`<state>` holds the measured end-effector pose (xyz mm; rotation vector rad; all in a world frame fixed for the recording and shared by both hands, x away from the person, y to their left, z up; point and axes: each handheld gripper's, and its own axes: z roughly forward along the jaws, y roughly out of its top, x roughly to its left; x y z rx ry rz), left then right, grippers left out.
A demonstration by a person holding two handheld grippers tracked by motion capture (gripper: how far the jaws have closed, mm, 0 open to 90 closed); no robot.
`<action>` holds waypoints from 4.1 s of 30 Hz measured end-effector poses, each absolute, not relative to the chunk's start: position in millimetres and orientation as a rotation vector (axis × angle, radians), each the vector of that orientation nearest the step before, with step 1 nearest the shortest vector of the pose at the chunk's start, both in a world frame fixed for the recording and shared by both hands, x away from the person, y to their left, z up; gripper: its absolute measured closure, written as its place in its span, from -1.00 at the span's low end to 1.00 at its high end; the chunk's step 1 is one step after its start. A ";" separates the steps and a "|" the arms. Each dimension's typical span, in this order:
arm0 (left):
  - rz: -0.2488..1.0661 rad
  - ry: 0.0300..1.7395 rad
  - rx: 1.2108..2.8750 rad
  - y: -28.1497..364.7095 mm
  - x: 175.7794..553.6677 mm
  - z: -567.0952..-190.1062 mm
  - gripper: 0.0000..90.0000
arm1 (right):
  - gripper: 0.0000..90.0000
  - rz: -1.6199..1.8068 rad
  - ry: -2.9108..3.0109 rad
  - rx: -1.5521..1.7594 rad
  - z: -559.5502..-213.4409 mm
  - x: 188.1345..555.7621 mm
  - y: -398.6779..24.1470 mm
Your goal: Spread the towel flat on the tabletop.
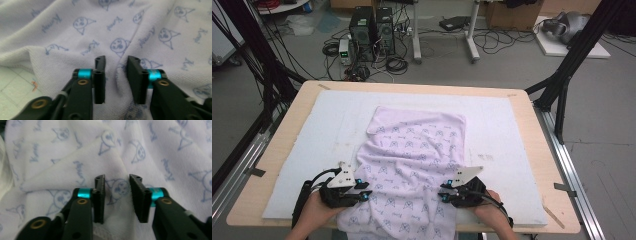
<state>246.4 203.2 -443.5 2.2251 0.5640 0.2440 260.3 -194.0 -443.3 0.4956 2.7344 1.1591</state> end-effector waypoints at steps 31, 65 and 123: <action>0.256 0.576 2.215 215.0 238.0 -439.8 0.57 | 0.55 1.254 2.756 0.497 -436.8 255.1 -204.0; 0.468 0.867 2.136 213.4 312.3 -437.5 0.86 | 0.86 0.925 2.608 0.695 -427.6 346.1 -197.7; 0.337 0.550 2.204 218.4 212.5 -447.0 0.96 | 0.49 1.240 2.764 0.459 -447.1 236.0 -199.0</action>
